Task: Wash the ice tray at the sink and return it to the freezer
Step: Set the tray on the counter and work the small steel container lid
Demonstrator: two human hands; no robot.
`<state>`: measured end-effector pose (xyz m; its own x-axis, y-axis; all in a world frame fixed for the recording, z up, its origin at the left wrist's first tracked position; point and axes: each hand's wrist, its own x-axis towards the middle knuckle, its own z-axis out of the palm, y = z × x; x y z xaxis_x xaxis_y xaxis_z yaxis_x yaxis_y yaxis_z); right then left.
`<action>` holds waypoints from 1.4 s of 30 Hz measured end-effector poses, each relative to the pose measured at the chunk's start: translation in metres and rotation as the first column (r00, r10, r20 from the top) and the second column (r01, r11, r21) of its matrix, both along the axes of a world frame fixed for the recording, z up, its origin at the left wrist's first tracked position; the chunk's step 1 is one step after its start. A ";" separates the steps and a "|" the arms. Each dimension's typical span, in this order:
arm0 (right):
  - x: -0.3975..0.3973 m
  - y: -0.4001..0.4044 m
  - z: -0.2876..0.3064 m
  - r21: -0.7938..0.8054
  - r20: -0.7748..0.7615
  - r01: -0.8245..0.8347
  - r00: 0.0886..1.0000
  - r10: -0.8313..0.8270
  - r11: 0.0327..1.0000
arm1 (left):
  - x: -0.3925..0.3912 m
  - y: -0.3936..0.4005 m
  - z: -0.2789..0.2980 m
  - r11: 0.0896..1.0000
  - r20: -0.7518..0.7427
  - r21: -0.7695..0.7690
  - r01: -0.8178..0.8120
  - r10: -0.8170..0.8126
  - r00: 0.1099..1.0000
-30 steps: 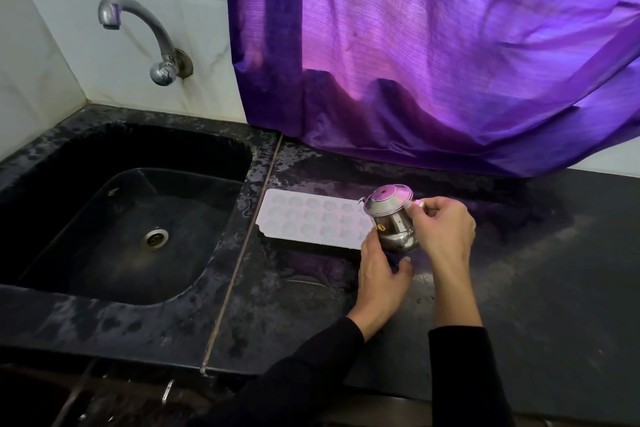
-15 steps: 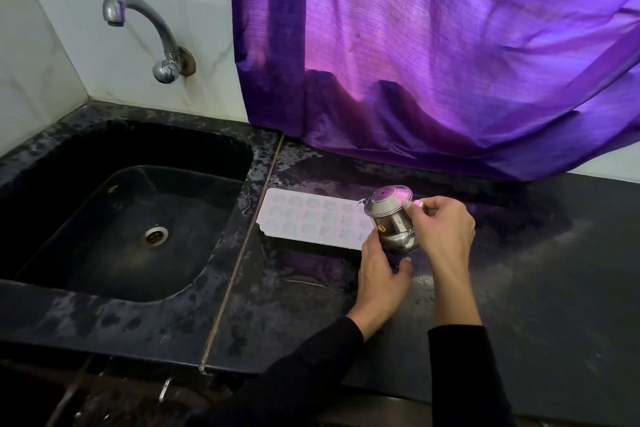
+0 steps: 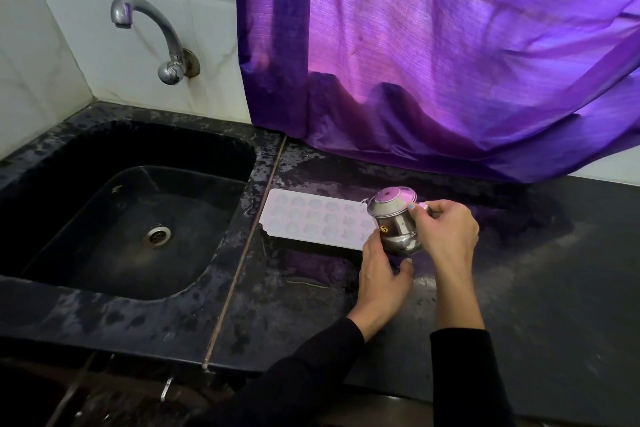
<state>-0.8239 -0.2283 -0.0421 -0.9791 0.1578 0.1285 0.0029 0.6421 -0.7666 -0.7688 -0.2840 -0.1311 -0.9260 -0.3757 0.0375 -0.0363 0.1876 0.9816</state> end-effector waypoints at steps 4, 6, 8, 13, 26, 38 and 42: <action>-0.001 0.003 0.003 -0.078 0.042 0.017 0.999 -0.014 0.997 | 0.003 -0.002 0.002 1.000 -0.027 -0.027 -0.017 0.016 1.000; 0.000 0.003 0.004 -0.109 0.048 0.020 0.999 -0.015 0.994 | 0.004 -0.003 0.002 0.999 -0.037 -0.023 -0.027 0.026 0.999; 0.002 0.002 0.004 -0.134 0.048 0.020 0.999 -0.014 0.991 | 0.005 -0.004 0.002 0.999 -0.036 -0.018 -0.036 0.036 0.999; 0.001 -0.005 0.001 -0.128 0.051 0.010 0.999 -0.003 0.992 | 0.006 -0.008 0.001 0.998 -0.023 -0.016 -0.059 0.058 0.998; -0.001 -0.025 -0.002 0.024 -0.018 -0.052 0.998 0.053 0.998 | 0.001 -0.016 -0.003 0.996 0.048 0.011 -0.086 0.086 0.995; -0.002 -0.031 -0.002 0.062 -0.004 -0.075 0.997 0.075 0.995 | 0.003 -0.019 0.000 0.996 0.087 0.021 -0.081 0.079 0.993; -0.001 -0.031 -0.002 0.059 0.008 -0.085 0.996 0.084 0.995 | 0.003 -0.020 -0.001 0.996 0.102 0.024 -0.083 0.081 0.992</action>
<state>-0.8249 -0.2594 -0.0438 -0.9892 0.0667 0.1302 -0.0495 0.6847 -0.7272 -0.7655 -0.3044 -0.1323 -0.8905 -0.4502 -0.0660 -0.1495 0.1525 0.9769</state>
